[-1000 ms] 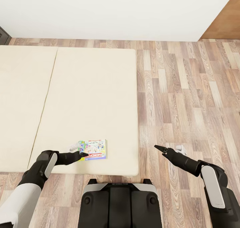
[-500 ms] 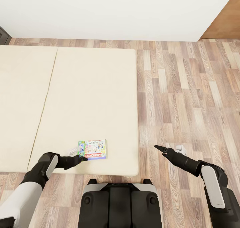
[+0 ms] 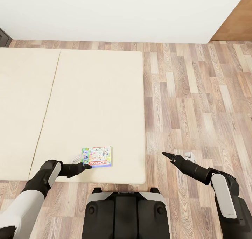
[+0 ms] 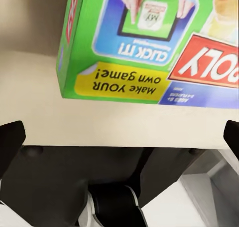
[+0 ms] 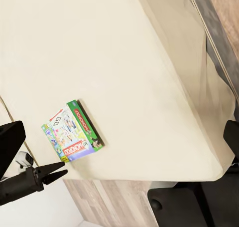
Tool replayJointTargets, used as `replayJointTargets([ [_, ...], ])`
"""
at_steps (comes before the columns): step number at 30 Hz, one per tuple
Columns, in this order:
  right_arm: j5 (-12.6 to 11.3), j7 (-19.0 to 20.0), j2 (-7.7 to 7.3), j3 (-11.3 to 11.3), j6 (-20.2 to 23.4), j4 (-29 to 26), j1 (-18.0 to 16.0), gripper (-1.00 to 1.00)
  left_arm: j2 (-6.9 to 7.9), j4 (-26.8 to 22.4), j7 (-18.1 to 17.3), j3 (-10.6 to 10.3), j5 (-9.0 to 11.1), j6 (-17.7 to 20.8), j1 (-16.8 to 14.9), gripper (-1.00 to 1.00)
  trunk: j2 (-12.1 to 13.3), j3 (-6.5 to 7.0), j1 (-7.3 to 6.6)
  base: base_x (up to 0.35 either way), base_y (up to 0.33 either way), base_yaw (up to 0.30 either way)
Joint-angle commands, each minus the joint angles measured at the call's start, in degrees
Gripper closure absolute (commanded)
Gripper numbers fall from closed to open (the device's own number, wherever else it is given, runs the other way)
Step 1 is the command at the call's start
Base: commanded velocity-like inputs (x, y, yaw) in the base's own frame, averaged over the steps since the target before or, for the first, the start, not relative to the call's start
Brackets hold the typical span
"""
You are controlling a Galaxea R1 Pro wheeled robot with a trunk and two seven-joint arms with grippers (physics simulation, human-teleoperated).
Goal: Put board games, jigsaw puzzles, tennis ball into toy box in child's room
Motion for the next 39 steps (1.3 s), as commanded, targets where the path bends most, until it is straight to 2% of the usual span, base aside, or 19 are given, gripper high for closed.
replayJointTargets([
  [1, 0.5, 0.6, 0.01, -0.1, 0.3, 0.0, 0.0, -1.00, -0.01, 0.0, -0.1, 0.2, 0.1, 0.4, 0.0, -1.00, -0.1, -0.06, 0.03, 0.000, 0.000, 0.000],
  [12, 0.5, 0.6, 0.02, -0.1, 0.3, 0.0, 0.0, -1.00, -0.01, 0.0, -0.3, 0.0, 0.2, 0.1, 0.0, -1.00, -0.1, -0.32, 0.03, 0.000, 0.000, 0.000],
  [18, 0.5, 0.6, 0.02, -0.1, 0.3, 0.0, 0.0, -1.00, 0.02, 0.0, -0.7, -0.1, 0.2, -1.9, 0.0, -1.00, -0.1, -0.61, 0.03, 0.000, 0.000, 0.000],
  [29, 0.5, 0.6, -0.01, -0.1, 0.3, 0.0, 0.0, -1.00, 0.02, 0.1, -1.0, -0.1, 0.3, -2.5, 0.0, -1.00, -0.1, -0.66, 0.03, 0.000, 0.000, 0.000],
  [39, 0.5, 0.6, -0.05, -0.1, 0.3, 0.0, 0.0, -1.00, 0.02, 0.1, -5.7, -0.2, 0.2, -2.5, 0.0, -1.00, -0.1, -0.66, 0.03, 0.000, 0.000, 0.000],
])
